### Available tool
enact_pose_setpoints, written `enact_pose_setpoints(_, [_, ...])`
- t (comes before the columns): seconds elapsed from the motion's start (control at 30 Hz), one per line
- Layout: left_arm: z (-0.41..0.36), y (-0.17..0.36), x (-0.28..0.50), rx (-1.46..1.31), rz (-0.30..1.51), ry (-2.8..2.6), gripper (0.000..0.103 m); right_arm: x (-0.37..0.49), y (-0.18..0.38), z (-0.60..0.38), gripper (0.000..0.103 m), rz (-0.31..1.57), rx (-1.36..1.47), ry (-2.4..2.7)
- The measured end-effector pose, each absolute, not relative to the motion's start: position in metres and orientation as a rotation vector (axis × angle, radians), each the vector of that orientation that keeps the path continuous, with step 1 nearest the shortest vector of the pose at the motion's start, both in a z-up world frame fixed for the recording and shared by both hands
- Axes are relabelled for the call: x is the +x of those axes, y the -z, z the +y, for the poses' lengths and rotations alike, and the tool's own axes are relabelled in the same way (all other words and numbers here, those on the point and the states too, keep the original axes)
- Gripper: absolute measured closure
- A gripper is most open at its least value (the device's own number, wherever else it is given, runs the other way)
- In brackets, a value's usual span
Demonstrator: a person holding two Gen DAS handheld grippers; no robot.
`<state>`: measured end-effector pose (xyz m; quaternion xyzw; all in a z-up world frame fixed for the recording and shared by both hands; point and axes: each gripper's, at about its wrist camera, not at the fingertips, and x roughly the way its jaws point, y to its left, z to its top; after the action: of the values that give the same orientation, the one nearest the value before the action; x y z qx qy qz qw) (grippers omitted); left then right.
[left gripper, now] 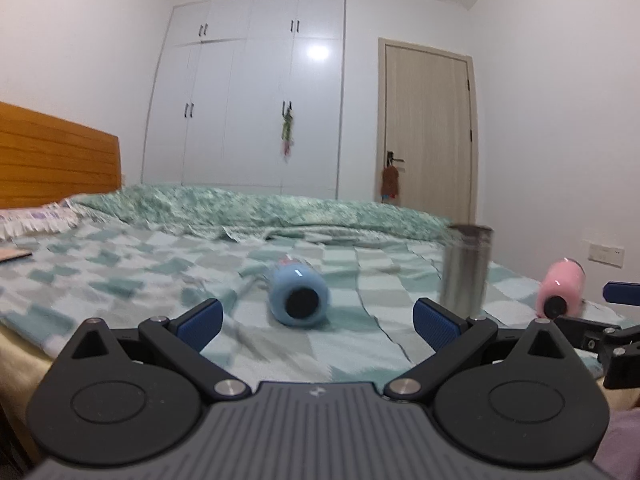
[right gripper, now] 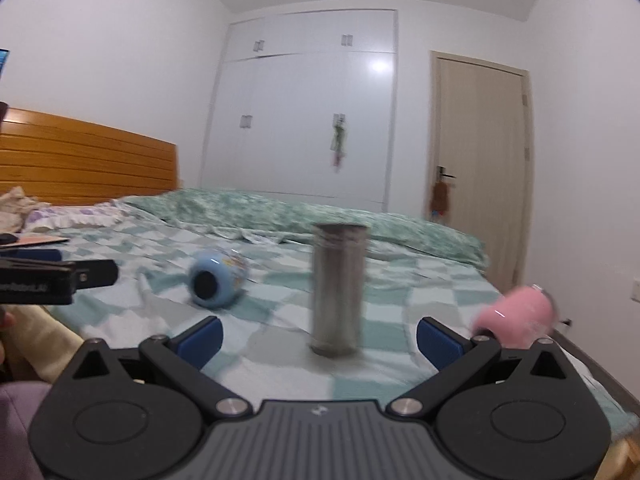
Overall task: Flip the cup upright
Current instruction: 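Move the right tool toward the blue sticker cup lying on its side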
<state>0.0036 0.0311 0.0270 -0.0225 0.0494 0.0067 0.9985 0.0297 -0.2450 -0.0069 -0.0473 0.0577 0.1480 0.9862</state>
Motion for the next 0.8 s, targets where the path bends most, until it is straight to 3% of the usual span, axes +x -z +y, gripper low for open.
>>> enact_pose_setpoints(0.27, [0.088,-0.048,0.034,-0.048,0.085,-0.043,0.000,0.074,-0.027,-0.178,0.000,0.111,-0.123,-0.429])
enact_pose_setpoints(0.8, [0.162,-0.052,0.134,-0.018,0.189,-0.001,0.000,0.207,-0.055,-0.073,0.000,0.312,-0.128,-0.488])
